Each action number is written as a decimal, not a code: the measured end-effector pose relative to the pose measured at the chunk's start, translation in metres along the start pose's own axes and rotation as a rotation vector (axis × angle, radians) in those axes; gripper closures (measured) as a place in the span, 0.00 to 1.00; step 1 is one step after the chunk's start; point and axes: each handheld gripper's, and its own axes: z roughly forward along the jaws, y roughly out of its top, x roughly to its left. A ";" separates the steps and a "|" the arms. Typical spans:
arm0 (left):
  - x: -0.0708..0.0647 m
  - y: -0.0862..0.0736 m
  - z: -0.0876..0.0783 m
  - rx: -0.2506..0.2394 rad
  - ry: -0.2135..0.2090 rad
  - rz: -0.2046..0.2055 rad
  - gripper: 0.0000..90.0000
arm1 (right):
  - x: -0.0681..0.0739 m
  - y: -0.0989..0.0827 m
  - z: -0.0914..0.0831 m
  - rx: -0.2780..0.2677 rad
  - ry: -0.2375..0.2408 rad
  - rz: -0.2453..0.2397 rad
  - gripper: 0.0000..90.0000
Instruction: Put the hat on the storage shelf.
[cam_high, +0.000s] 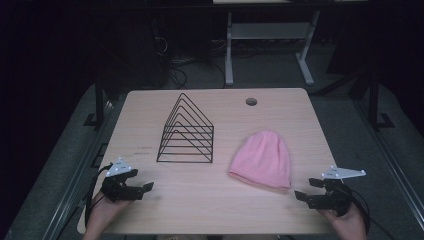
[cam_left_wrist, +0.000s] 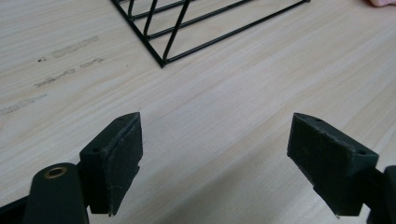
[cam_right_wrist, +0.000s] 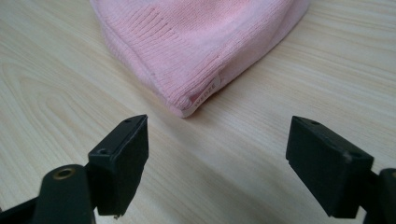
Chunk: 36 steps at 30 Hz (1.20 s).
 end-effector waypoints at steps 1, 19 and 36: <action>0.001 0.000 0.000 0.006 0.000 0.005 0.20 | 0.000 0.000 0.000 -0.001 -0.001 0.001 0.22; 0.000 -0.001 0.002 -0.001 -0.012 -0.017 0.20 | -0.002 0.028 -0.004 -0.040 0.017 -0.007 0.20; 0.005 0.000 0.001 -0.005 -0.018 -0.021 0.20 | -0.002 0.079 0.014 -0.003 0.067 -0.055 0.21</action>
